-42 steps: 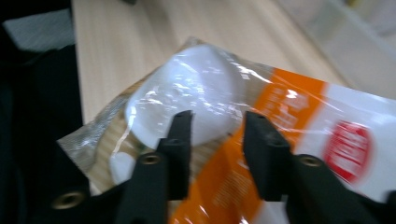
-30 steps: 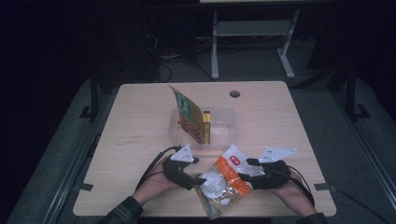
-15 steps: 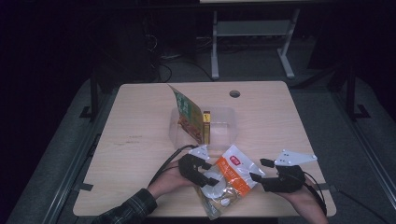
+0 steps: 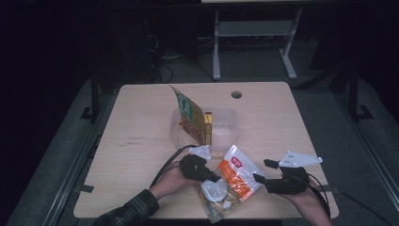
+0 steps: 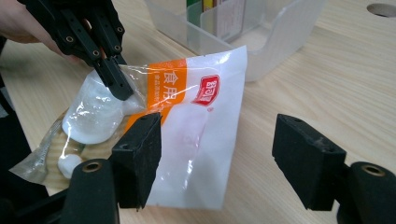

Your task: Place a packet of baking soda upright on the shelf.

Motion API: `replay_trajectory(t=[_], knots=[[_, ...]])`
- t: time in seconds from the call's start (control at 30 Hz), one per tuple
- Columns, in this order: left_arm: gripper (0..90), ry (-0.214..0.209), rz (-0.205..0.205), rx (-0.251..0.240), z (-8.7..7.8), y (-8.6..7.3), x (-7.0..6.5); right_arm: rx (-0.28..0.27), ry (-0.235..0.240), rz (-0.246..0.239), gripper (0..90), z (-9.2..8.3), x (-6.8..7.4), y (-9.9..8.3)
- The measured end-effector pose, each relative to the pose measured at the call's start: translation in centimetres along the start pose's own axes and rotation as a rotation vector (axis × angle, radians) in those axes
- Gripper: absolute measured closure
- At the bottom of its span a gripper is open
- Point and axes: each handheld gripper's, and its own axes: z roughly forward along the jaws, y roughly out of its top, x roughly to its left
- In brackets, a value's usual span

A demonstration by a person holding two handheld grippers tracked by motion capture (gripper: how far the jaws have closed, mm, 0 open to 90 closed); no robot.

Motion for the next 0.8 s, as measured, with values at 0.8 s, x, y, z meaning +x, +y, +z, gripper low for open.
replay_trajectory(t=[0.8], knots=[[89.8, 0.197, 0.028, -0.218, -6.8, 0.0, -1.5, -0.052, 0.09, 0.026, 24.5, 1.1, -0.2, 0.9]])
